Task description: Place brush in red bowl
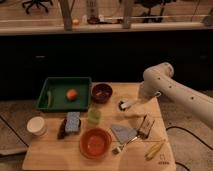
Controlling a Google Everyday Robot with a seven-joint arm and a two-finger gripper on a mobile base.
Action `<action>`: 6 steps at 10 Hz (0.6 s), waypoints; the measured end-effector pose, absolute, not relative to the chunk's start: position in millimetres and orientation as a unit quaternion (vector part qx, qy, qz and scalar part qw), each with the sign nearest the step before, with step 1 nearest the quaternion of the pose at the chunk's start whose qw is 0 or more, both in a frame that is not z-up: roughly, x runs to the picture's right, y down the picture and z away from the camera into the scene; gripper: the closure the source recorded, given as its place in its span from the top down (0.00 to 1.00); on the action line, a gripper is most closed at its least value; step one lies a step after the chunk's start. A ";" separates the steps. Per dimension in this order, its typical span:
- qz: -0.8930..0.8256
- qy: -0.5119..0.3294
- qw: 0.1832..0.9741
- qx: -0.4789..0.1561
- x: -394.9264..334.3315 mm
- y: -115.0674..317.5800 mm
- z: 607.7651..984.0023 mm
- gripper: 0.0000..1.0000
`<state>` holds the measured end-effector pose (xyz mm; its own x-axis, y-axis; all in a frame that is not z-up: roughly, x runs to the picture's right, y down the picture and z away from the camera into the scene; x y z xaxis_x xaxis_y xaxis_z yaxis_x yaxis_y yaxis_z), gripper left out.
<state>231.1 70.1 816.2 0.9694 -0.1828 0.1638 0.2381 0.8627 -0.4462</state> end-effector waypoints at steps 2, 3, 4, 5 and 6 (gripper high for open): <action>-0.125 -0.061 0.961 -0.237 225.2 78.5 805.8 0.01; -0.130 -0.061 0.961 -0.237 222.4 82.1 799.7 0.01; -0.132 -0.061 0.960 -0.239 221.6 85.8 794.7 0.01; -0.136 -0.060 0.960 -0.239 220.3 87.9 789.4 0.01; -0.139 -0.060 0.959 -0.240 217.7 90.6 785.6 0.01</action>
<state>217.7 90.6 785.6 0.9540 -0.2385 0.1818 0.2961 0.8455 -0.4443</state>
